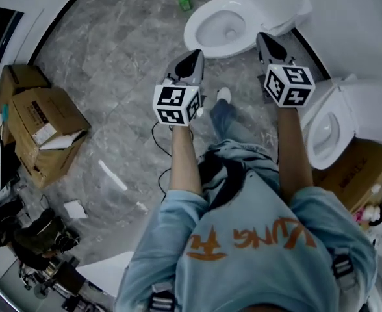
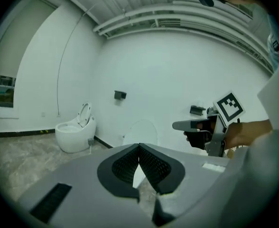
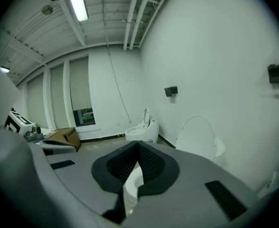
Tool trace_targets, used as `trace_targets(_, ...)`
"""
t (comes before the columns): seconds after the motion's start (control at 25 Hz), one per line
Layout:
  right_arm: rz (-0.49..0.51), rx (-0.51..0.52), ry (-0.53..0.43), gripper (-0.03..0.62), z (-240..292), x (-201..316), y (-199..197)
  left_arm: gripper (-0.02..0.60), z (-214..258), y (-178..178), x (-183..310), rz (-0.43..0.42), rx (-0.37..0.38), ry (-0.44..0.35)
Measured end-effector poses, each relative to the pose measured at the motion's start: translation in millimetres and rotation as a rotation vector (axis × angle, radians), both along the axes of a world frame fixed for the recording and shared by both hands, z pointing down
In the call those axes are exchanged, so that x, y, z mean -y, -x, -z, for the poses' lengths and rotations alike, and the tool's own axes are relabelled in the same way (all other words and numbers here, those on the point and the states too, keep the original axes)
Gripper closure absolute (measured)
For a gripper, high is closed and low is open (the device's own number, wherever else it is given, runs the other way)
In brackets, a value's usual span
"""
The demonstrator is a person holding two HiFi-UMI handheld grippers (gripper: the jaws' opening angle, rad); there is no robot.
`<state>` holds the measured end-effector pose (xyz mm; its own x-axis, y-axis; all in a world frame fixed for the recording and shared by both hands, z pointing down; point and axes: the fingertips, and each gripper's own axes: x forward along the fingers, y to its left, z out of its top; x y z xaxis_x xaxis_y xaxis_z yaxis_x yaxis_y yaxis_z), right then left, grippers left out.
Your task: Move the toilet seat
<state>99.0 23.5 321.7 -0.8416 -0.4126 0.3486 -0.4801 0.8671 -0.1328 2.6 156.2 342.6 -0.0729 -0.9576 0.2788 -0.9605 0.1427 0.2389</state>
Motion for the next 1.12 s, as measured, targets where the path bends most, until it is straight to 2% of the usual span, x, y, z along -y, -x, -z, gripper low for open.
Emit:
trace_targets(0.08, -0.031, -0.023, 0.071, 0.595, -28.7, 19.3, 14.1, 0.580, -25.0, 14.4, 14.6, -0.033, -0.022, 0.076)
trace_targets(0.16, -0.053, -0.033, 0.119, 0.595, -48.3, 43.6, 29.0, 0.580, -36.7, 34.9, 35.2, -0.049, -0.026, 0.119)
trace_targets(0.36, -0.081, -0.010, 0.151, 0.595, -56.3, 101.8, 55.8, 0.580, -41.9, 63.8, 85.5, -0.096, 0.013, 0.168)
trace_targets(0.64, -0.044, 0.021, 0.185, 0.594, -62.7, 122.9, 99.2, 0.580, -60.1, 81.3, 112.3, -0.184, 0.037, 0.261)
trace_targets(0.72, -0.043, 0.018, 0.209, 0.594, -73.4, 123.0, 112.9, 0.580, -69.4, 88.2, 120.7, -0.228, 0.044, 0.300)
trace_targets(0.84, -0.059, -0.007, 0.233, 0.594, -94.1, 127.5, 129.4, 0.580, -99.3, 103.7, 136.7, -0.306, 0.048, 0.400)
trace_targets(1.12, -0.211, -0.078, 0.341, 0.594, -162.9, 147.0, 137.5, 0.580, -167.9, 115.6, 176.5, -0.581, 0.070, 0.579)
